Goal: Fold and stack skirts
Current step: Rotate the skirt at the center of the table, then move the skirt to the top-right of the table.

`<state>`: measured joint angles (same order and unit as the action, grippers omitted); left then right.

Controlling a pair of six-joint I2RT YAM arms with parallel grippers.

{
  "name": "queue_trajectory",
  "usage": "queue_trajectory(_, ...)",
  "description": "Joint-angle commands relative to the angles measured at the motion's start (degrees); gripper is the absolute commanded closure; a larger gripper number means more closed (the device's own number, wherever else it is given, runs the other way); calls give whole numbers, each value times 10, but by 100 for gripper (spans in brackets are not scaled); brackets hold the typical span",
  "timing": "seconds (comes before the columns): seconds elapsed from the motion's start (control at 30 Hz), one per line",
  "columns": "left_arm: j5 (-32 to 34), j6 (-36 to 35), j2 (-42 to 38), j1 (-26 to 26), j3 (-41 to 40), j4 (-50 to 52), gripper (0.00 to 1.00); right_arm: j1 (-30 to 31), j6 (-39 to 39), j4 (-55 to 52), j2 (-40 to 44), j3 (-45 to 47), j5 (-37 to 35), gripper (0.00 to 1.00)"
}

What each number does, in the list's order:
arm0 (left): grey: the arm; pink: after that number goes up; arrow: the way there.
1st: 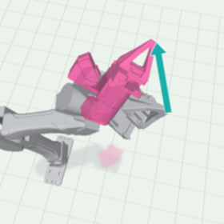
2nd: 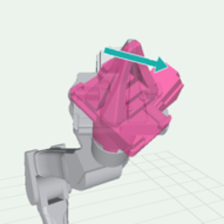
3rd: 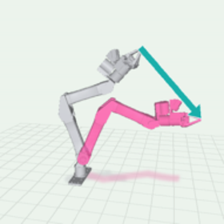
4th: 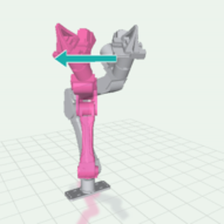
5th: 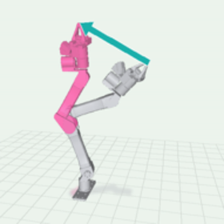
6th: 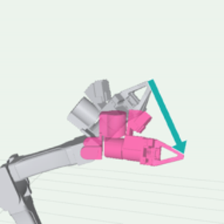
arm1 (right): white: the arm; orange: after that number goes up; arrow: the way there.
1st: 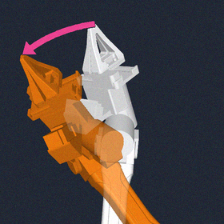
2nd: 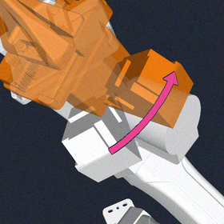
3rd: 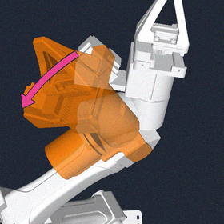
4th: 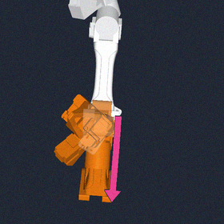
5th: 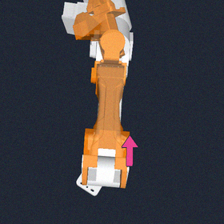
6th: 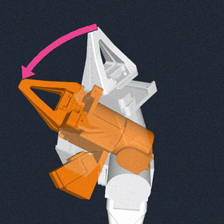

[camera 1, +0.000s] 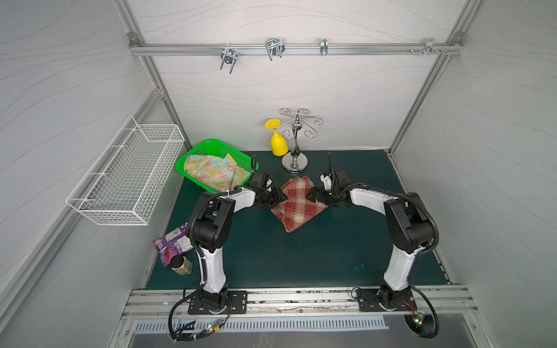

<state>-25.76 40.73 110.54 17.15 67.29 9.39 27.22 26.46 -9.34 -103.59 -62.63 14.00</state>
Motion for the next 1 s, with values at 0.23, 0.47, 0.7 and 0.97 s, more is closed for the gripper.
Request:
queue_trajectory(0.23,46,-55,62,-33,142,110,38,105,43,-47,123,67,-49,1)
queue_trajectory(0.47,59,-73,11,-32,162,151,38,100,-7,-100,237,34,-116,1)
queue_trajectory(0.7,43,-50,-132,-33,67,131,37,37,-85,-115,134,-37,-108,1)
queue_trajectory(0.97,55,-47,-263,-32,-47,130,36,9,-114,-100,5,-95,-63,4)
